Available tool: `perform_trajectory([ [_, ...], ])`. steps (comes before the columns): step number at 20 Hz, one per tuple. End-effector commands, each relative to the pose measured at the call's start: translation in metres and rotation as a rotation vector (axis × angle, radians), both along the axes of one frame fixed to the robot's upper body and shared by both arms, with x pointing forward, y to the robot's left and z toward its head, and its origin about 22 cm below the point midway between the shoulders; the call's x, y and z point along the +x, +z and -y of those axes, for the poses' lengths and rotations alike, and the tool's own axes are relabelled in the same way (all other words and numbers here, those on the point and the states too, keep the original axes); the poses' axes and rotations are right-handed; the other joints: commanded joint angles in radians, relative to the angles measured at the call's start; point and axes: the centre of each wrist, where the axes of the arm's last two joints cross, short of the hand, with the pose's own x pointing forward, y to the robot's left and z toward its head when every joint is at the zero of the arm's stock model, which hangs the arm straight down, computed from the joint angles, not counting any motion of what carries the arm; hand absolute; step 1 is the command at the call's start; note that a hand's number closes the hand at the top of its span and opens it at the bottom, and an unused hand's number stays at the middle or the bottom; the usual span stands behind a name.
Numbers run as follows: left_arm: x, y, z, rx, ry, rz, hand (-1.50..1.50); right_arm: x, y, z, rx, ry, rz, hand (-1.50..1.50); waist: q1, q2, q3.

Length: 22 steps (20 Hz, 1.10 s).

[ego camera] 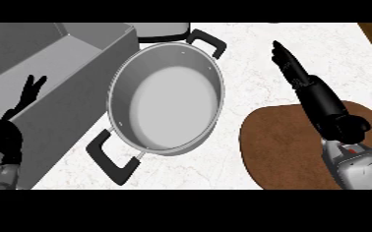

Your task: Pick the bell pepper from the cutting board and place it in the pot

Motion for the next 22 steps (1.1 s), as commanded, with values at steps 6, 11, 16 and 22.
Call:
perform_trajectory([
  [6, -0.018, -0.024, -0.028, 0.014, 0.135, -0.116, 0.00, -0.016, -0.017, 0.062, -0.003, -0.286, -0.082, 1.50, -0.059, 0.015, -0.070],
  [11, -0.047, -0.028, -0.045, -0.111, 0.194, -0.175, 0.00, -0.020, -0.016, 0.101, -0.236, -0.715, 0.277, -1.50, -0.107, 0.022, -0.064],
  [16, -0.047, -0.029, -0.050, -0.129, 0.222, -0.204, 0.00, -0.044, -0.030, 0.088, -0.315, -0.687, 0.333, -1.50, -0.115, 0.020, -0.069],
  [22, -0.055, -0.027, -0.055, -0.134, 0.210, -0.217, 0.00, -0.065, -0.031, 0.100, -0.590, -0.689, 0.148, -1.50, -0.111, 0.024, -0.078],
])
